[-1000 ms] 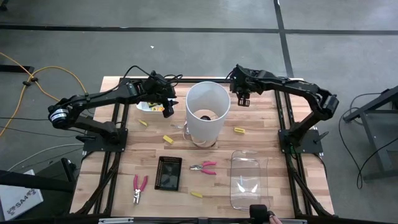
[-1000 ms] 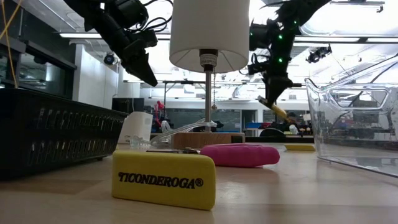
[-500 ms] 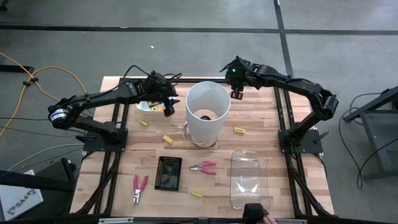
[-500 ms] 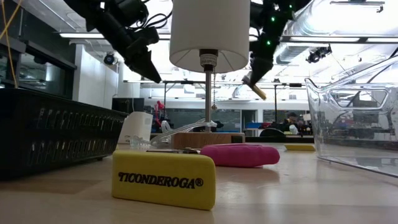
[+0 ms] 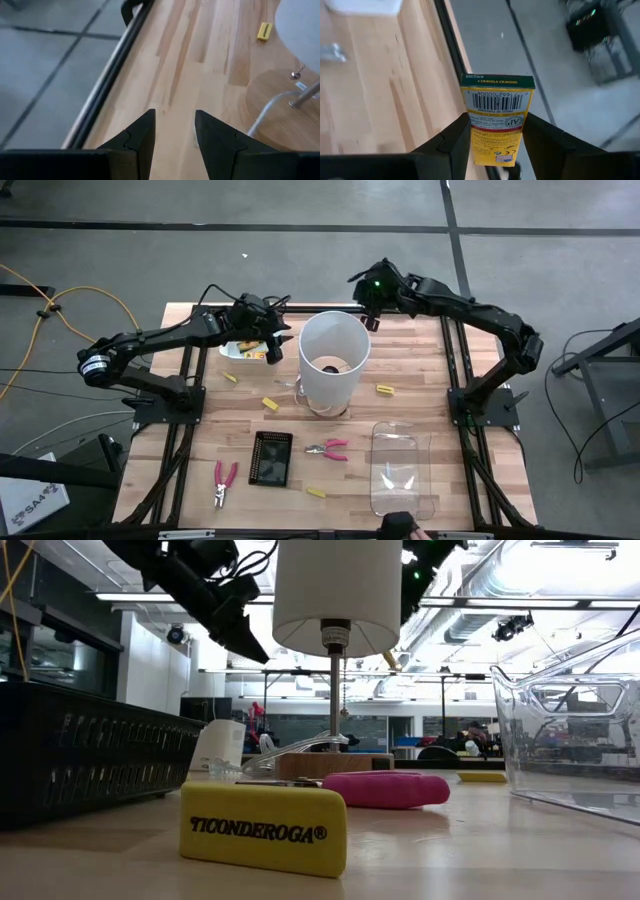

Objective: Pick & Place School Supplies
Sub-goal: Put the crayon box into the white bin

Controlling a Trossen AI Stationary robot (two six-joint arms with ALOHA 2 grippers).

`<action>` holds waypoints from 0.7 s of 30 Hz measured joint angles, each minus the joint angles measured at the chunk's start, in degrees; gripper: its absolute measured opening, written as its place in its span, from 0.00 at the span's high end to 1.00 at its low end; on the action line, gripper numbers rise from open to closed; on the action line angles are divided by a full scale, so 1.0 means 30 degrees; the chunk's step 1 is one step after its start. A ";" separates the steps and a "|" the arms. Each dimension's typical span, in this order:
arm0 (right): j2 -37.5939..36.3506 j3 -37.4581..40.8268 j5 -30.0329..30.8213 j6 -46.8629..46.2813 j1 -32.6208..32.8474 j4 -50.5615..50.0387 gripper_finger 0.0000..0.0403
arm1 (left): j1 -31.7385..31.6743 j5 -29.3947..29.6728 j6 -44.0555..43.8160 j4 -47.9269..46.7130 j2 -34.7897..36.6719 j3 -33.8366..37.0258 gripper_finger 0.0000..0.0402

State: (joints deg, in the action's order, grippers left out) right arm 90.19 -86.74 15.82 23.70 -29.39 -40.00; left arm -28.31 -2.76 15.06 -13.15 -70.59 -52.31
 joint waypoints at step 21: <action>-0.0006 -0.5159 -0.0908 -0.0164 0.1089 0.2376 0.61 | -0.0002 0.4622 0.2988 0.6537 0.0000 0.0000 0.67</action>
State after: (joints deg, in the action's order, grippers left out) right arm 90.17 -102.22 13.10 23.21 -26.12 -32.87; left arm -28.32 11.11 24.02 6.46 -70.59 -52.31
